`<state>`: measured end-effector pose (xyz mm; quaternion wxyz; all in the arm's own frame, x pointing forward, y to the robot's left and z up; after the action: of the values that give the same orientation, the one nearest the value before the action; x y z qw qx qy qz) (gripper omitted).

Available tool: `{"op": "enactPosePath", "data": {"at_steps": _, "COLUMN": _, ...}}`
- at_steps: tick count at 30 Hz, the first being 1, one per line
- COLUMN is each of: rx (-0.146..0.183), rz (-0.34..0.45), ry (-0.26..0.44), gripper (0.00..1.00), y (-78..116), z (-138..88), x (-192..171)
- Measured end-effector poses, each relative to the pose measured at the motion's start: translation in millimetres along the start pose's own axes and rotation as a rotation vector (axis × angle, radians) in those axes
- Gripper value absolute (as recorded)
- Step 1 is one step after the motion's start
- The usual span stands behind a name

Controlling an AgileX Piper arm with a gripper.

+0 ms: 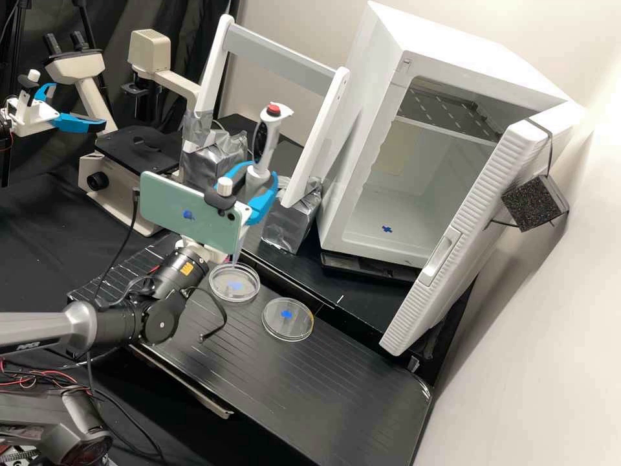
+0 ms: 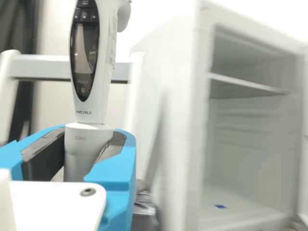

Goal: Use the pipette

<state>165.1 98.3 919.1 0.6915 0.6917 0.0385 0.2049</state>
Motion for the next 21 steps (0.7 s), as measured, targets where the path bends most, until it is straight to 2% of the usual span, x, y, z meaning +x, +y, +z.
{"op": "enactPosePath", "data": {"at_steps": 4, "rx": -0.001, "rz": 0.074, "ry": 0.001, "gripper": 0.0, "y": 12.4, "z": 2, "x": -5}}
{"op": "enactPosePath", "data": {"at_steps": 6, "rx": -0.005, "rz": 0.084, "ry": 0.015, "gripper": 0.0, "y": 14.0, "z": 1, "x": -5}}
{"op": "enactPosePath", "data": {"at_steps": 14, "rx": -0.04, "rz": 0.037, "ry": 0.039, "gripper": 0.0, "y": 9.5, "z": -1, "x": -5}}
{"op": "enactPosePath", "data": {"at_steps": 21, "rx": -0.044, "rz": -0.01, "ry": 0.067, "gripper": 0.0, "y": 3.1, "z": -5, "x": -4}}
